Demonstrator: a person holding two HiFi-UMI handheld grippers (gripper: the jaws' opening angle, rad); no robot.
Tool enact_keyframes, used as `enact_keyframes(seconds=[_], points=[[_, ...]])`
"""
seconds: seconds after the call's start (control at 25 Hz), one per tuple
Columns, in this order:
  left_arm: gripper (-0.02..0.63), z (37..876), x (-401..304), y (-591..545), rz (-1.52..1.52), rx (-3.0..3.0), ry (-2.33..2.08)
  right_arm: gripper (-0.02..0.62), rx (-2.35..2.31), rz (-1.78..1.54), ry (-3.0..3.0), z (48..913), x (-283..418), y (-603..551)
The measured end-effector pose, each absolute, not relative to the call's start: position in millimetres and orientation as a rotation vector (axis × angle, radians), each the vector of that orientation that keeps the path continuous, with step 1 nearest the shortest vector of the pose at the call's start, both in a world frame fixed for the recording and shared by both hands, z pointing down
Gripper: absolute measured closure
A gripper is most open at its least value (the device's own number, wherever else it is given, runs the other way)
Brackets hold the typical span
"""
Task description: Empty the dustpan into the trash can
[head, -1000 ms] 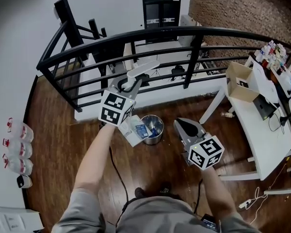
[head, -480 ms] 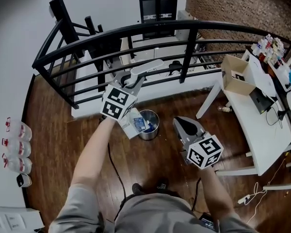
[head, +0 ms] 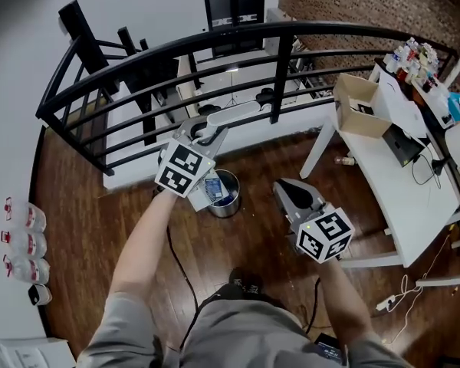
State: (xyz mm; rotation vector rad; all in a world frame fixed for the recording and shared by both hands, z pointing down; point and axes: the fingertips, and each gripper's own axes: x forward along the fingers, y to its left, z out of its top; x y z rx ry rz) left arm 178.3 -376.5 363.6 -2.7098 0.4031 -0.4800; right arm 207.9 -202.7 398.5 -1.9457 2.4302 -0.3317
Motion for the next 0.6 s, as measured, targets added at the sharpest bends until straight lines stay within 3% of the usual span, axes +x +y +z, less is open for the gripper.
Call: enact_keyframes(seconds=[0.6], points=[[0.534, 404.4, 253.5, -284.7, -0.665, -2.596, -0.010, 0.597, -2.014, -0.348, 2.340, 405.5, 247.7, -178.0]])
